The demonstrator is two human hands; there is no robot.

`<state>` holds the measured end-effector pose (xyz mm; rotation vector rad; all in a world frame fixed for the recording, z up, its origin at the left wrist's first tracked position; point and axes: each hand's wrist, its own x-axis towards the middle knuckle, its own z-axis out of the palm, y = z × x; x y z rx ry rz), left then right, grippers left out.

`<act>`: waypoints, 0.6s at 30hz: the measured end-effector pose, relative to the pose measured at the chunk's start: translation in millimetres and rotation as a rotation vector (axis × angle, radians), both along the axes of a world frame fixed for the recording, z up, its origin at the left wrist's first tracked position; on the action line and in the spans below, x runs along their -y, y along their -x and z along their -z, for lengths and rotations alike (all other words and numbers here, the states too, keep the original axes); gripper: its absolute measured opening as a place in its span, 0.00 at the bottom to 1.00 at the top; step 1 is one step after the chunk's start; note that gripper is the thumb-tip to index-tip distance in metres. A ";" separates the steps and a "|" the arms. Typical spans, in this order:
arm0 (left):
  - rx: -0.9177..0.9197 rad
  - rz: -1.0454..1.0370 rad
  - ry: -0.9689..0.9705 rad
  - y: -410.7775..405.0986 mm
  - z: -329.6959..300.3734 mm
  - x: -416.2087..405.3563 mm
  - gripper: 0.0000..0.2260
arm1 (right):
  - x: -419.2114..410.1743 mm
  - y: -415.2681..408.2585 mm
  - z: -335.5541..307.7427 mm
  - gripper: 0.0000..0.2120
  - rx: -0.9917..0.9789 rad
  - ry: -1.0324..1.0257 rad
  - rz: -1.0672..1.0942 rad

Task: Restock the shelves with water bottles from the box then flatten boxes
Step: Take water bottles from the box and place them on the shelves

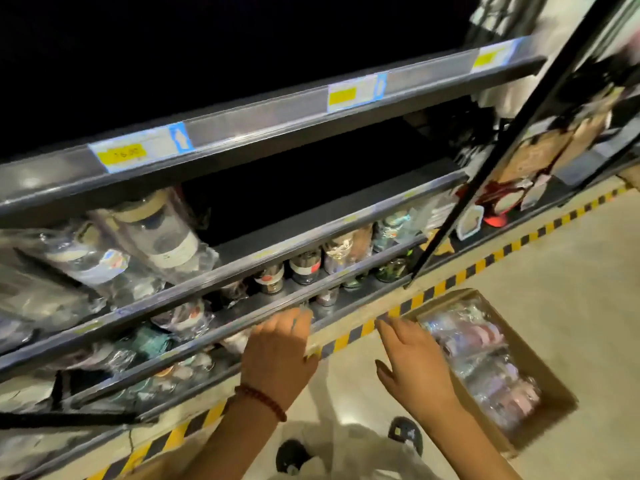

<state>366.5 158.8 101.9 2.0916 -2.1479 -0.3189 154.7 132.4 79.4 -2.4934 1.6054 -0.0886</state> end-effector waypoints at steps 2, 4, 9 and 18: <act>-0.007 0.117 -0.029 37.3 2.9 4.2 0.27 | -15.7 34.0 3.1 0.30 -0.009 -0.015 0.084; -0.011 0.214 -0.068 75.5 3.7 8.1 0.27 | -30.2 64.2 4.4 0.29 -0.001 -0.042 0.184; 0.023 0.334 -0.107 164.7 21.2 27.2 0.26 | -48.5 146.5 19.7 0.27 0.010 -0.110 0.401; 0.074 0.517 -0.231 347.0 27.6 92.1 0.29 | -6.0 314.6 35.3 0.24 0.110 -0.141 0.608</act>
